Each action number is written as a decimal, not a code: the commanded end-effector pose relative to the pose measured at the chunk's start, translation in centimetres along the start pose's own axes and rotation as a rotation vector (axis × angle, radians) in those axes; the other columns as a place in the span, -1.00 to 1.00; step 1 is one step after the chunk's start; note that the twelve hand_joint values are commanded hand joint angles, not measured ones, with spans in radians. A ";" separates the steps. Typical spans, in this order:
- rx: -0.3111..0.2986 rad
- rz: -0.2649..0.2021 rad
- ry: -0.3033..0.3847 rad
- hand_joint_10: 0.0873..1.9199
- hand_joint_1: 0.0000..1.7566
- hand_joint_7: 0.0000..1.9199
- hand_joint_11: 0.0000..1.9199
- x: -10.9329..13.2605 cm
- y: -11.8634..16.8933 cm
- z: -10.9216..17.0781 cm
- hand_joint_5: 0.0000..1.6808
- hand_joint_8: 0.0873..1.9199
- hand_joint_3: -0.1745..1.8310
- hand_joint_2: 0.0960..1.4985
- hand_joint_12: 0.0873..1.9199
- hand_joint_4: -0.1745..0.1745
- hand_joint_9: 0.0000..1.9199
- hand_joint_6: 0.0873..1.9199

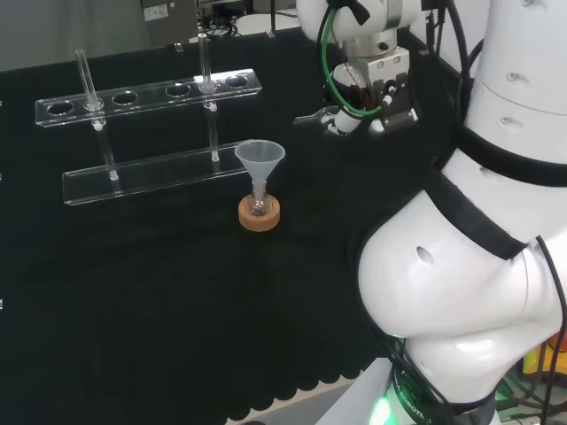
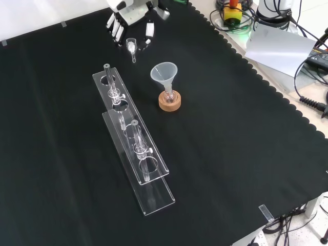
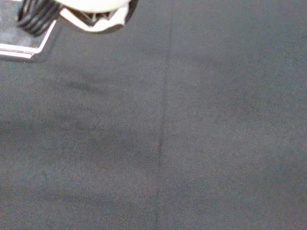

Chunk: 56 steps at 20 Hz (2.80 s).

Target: Pour all the NaCl from the weighing funnel into the round-bottom flask.

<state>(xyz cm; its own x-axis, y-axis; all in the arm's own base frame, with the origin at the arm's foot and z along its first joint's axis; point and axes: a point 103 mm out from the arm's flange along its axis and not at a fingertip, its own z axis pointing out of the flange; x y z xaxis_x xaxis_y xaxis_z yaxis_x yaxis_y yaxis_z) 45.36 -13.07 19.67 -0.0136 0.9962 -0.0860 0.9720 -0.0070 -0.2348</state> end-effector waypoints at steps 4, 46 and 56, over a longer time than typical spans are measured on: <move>-0.018 0.010 -0.013 -0.54 0.20 -0.30 -0.44 -0.4 -2.8 -1.7 0.26 -0.36 -0.09 -0.11 0.29 1.00 -0.03 0.08; 0.122 -0.133 -0.243 -0.55 0.21 -0.31 -0.45 7.8 -4.4 -4.1 0.27 -0.36 -0.08 -0.12 0.28 1.00 -0.07 0.07; 0.147 -0.157 -0.332 -0.55 0.21 -0.33 -0.46 8.3 -4.2 -4.2 0.27 -0.37 -0.08 -0.12 0.28 1.00 -0.08 0.07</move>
<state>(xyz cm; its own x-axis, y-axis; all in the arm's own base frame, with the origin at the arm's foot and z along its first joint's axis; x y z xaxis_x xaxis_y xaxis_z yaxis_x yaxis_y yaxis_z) 42.11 -4.59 23.99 -0.2458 0.9141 -0.3224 0.9133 0.1070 -0.3930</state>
